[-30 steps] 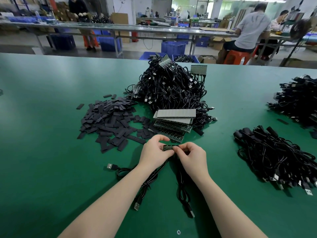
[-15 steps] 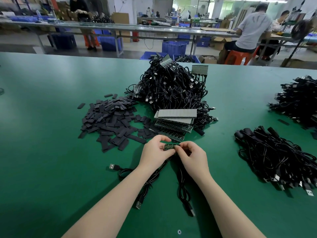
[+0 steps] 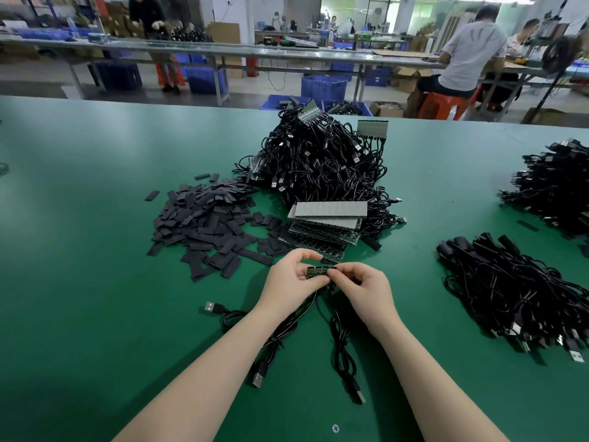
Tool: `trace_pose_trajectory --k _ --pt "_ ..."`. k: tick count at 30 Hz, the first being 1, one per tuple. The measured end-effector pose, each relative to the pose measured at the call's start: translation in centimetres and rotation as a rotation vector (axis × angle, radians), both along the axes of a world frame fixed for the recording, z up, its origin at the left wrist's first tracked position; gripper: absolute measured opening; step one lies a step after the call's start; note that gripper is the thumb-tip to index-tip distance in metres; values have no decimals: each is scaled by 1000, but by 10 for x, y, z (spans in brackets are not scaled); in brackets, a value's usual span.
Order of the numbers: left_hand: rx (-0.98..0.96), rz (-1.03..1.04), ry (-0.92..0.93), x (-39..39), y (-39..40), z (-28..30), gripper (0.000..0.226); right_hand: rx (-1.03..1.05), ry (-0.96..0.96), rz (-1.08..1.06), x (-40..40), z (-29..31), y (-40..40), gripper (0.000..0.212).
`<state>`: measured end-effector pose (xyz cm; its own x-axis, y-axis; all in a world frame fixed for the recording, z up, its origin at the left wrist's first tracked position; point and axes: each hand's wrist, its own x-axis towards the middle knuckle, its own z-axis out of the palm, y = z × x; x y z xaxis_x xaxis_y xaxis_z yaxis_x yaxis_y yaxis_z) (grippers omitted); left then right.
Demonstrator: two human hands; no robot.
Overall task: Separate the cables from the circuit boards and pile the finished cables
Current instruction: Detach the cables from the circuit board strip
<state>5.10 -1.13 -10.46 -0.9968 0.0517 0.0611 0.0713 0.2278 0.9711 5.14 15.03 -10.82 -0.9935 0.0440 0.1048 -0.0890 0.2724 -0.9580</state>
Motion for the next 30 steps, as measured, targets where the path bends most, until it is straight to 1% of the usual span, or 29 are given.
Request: trace_pose_trajectory --k 3,6,12,15,22,24,28,30 --pt "2 -1 4 0 -1 1 32 8 -26 6 -1 2 0 12" --pt "17 9 1 -1 -2 1 32 59 -36 0 -3 4 0 12" --pt "-55 70 51 -3 4 -2 35 138 5 -68 -2 3 -7 21" --pt "-58 71 43 -4 2 -3 35 129 28 -113 1 0 -12 24" --pt "-93 76 1 -7 3 -2 32 107 30 -148 2 -3 -17 22" --pt "-74 63 -1 -6 1 0 33 95 13 -131 1 -2 -15 21" --pt "-38 12 -8 -2 -1 3 33 71 -70 -31 -3 2 -4 17" --pt "-34 -5 -5 0 -1 3 32 45 -67 -25 0 1 0 15"
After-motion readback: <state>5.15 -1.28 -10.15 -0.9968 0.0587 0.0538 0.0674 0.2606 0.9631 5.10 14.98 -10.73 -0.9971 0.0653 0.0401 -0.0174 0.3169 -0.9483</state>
